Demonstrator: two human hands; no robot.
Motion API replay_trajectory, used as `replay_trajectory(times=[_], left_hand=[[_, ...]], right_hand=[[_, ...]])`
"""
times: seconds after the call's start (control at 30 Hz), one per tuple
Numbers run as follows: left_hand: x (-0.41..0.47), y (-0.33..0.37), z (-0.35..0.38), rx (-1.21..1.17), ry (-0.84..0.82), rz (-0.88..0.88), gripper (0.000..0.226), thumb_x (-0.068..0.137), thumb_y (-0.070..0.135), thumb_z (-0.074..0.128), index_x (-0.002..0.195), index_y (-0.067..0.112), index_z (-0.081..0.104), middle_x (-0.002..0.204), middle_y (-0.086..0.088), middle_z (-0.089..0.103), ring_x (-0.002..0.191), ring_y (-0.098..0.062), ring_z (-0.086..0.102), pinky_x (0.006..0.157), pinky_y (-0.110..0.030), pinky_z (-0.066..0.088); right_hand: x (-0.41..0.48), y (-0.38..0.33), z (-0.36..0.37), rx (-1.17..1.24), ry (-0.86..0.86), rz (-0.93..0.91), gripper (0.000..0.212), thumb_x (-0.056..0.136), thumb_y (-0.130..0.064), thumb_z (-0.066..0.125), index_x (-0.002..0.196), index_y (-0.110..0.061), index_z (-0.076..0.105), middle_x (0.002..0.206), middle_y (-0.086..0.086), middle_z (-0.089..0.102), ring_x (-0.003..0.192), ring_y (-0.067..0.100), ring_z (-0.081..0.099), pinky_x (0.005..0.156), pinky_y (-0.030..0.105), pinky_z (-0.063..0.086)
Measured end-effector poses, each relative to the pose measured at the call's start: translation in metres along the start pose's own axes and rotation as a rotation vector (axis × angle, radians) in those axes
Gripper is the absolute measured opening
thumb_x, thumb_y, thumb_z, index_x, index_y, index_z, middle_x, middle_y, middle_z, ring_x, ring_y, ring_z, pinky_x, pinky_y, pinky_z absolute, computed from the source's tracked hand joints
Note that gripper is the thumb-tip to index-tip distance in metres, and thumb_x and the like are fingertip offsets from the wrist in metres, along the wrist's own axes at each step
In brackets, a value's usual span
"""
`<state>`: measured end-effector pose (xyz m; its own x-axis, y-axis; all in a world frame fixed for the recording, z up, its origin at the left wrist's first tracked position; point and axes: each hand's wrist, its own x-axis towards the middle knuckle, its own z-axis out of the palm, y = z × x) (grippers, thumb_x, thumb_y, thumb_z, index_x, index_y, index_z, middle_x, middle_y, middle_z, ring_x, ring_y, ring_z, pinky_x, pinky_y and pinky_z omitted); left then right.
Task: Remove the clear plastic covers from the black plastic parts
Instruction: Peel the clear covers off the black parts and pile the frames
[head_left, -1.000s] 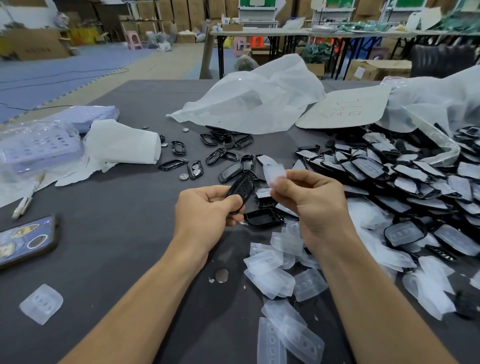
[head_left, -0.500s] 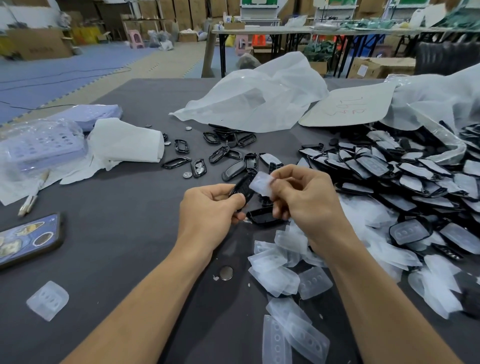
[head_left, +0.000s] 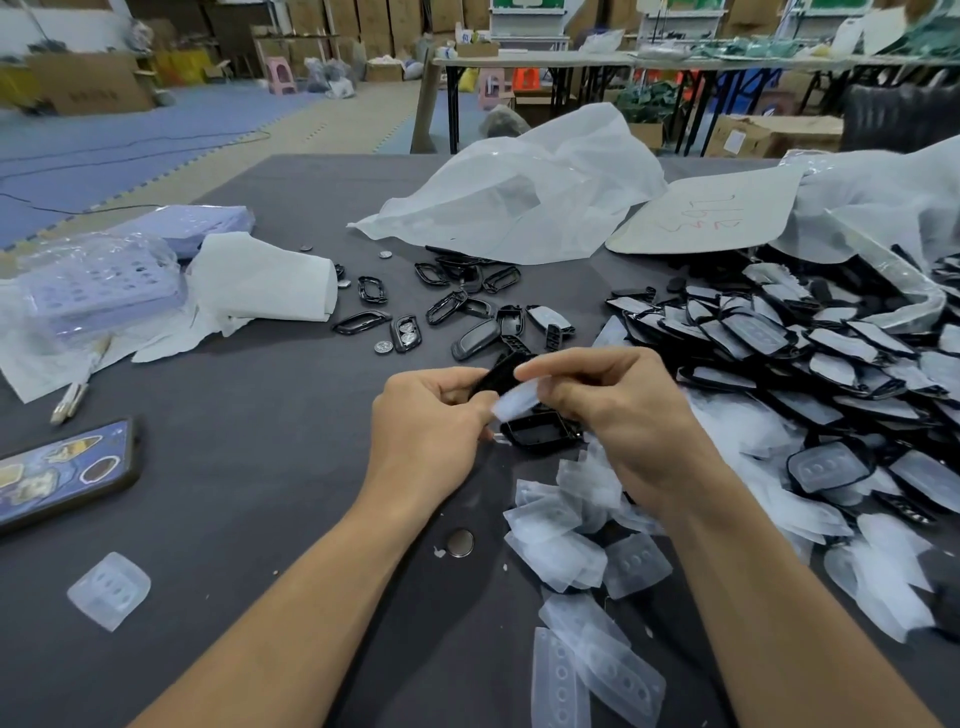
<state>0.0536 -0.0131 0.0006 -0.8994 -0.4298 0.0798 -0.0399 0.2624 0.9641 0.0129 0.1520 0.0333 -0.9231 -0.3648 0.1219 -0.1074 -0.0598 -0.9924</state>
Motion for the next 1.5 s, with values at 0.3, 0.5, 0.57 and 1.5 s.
replay_trajectory(times=[0.3, 0.5, 0.57, 1.5], left_hand=[[-0.008, 0.004, 0.006, -0.126, -0.151, 0.071, 0.002, 0.087, 0.035, 0.083, 0.088, 0.036, 0.084, 0.063, -0.006, 0.072, 0.055, -0.012, 0.057, 0.058, -0.032, 0.052], [-0.008, 0.004, 0.010, -0.241, -0.164, 0.011, 0.014, 0.089, 0.013, 0.079, 0.093, 0.025, 0.085, 0.075, -0.008, 0.078, 0.060, -0.012, 0.065, 0.069, -0.043, 0.063], [-0.008, 0.004, 0.012, -0.256, -0.155, 0.004, 0.013, 0.090, 0.013, 0.079, 0.095, 0.023, 0.085, 0.077, -0.008, 0.079, 0.061, -0.013, 0.067, 0.066, -0.037, 0.062], [-0.007, 0.008, 0.010, -0.314, -0.148, -0.071, 0.018, 0.093, 0.007, 0.073, 0.086, 0.018, 0.085, 0.080, -0.015, 0.079, 0.073, -0.029, 0.068, 0.078, -0.046, 0.061]], right_hand=[[-0.001, 0.011, 0.015, -0.430, 0.404, -0.089, 0.020, 0.073, -0.013, 0.087, 0.076, -0.025, 0.072, 0.065, -0.015, 0.073, 0.061, 0.002, 0.070, 0.055, 0.014, 0.052], [-0.001, 0.012, 0.019, -0.426, 0.533, -0.086, 0.019, 0.072, -0.020, 0.088, 0.076, -0.027, 0.071, 0.065, -0.023, 0.071, 0.059, -0.002, 0.068, 0.053, 0.012, 0.052], [-0.001, 0.012, 0.021, -0.425, 0.559, -0.091, 0.019, 0.074, -0.020, 0.088, 0.076, -0.026, 0.070, 0.065, -0.026, 0.070, 0.058, -0.004, 0.067, 0.052, 0.010, 0.049], [0.001, 0.014, 0.022, -0.111, 0.333, 0.018, 0.019, 0.083, -0.006, 0.070, 0.075, -0.021, 0.079, 0.066, 0.003, 0.075, 0.059, 0.022, 0.070, 0.061, 0.040, 0.062]])
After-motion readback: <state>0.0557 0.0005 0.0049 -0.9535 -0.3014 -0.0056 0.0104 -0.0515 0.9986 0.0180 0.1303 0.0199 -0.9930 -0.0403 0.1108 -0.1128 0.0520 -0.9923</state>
